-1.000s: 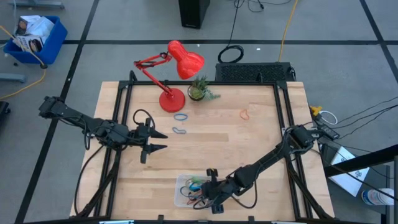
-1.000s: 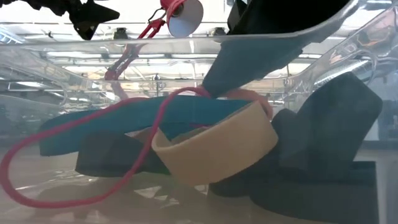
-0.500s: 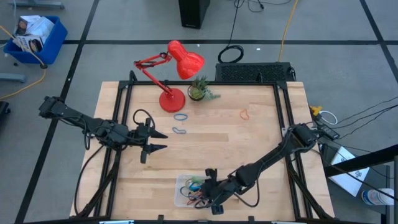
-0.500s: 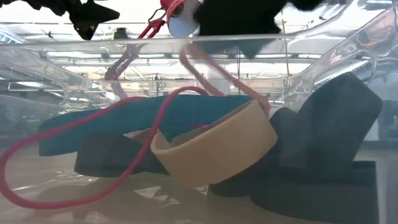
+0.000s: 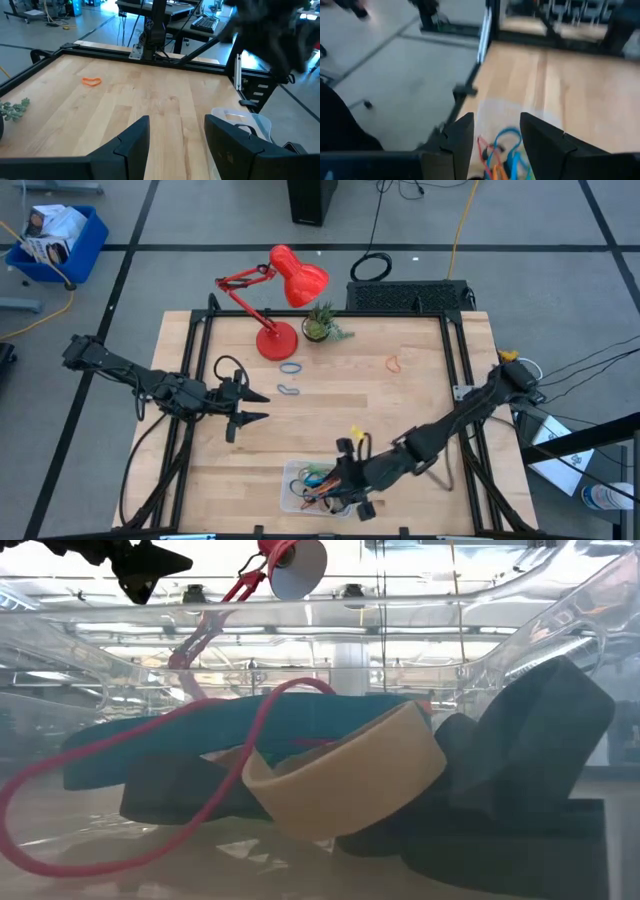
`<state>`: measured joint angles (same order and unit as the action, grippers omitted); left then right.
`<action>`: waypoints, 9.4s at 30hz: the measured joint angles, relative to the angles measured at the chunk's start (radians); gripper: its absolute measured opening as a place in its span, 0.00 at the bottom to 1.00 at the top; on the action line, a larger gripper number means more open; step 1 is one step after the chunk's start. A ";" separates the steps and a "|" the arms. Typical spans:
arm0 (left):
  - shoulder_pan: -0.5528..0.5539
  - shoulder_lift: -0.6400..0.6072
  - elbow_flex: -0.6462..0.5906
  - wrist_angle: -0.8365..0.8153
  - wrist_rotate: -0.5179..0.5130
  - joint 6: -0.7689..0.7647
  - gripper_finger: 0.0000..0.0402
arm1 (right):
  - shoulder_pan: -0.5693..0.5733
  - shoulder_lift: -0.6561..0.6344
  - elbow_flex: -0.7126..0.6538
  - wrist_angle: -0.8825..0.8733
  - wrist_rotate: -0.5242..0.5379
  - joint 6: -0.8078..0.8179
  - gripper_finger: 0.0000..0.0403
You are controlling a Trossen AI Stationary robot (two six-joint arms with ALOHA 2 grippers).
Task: Pick and place rubber bands into bin
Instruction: Put the blue rubber band into the transparent bin, then put the orange rubber band into the transparent bin
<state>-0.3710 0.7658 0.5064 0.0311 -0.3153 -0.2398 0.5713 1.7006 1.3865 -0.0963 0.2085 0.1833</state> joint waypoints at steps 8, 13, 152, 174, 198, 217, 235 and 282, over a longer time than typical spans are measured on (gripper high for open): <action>0.000 0.000 0.000 0.000 0.000 -0.045 0.49 | -0.009 -0.229 -0.005 -0.150 0.073 -0.113 0.40; 0.000 0.000 0.000 0.000 0.000 -0.051 0.49 | -0.037 -0.380 -0.115 -0.165 0.107 -0.119 0.39; -0.150 0.890 0.946 -0.521 0.225 -0.091 0.01 | -0.335 -0.751 -0.760 0.189 0.011 -0.026 0.39; -0.149 1.226 0.948 -0.528 0.265 -0.428 0.04 | -0.334 -0.751 -0.760 0.188 -0.004 -0.057 0.39; -0.139 1.220 0.948 -0.526 0.264 -0.436 0.16 | -0.334 -0.751 -0.760 0.188 -0.005 -0.039 0.39; -0.119 1.033 0.948 -0.517 0.231 -0.326 0.44 | -0.334 -0.751 -0.760 0.189 -0.004 -0.038 0.39; -0.042 0.490 0.940 -0.604 0.171 0.124 0.44 | -0.334 -0.751 -0.760 0.197 -0.003 0.170 0.39; 0.164 -0.197 0.082 -0.267 0.186 -0.019 0.44 | -0.992 -0.286 -0.585 -0.396 0.001 0.475 0.39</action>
<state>-0.2070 0.5690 0.5880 -0.2359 -0.1295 -0.2586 -0.4208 1.4143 0.8012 -0.4924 0.2090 0.6586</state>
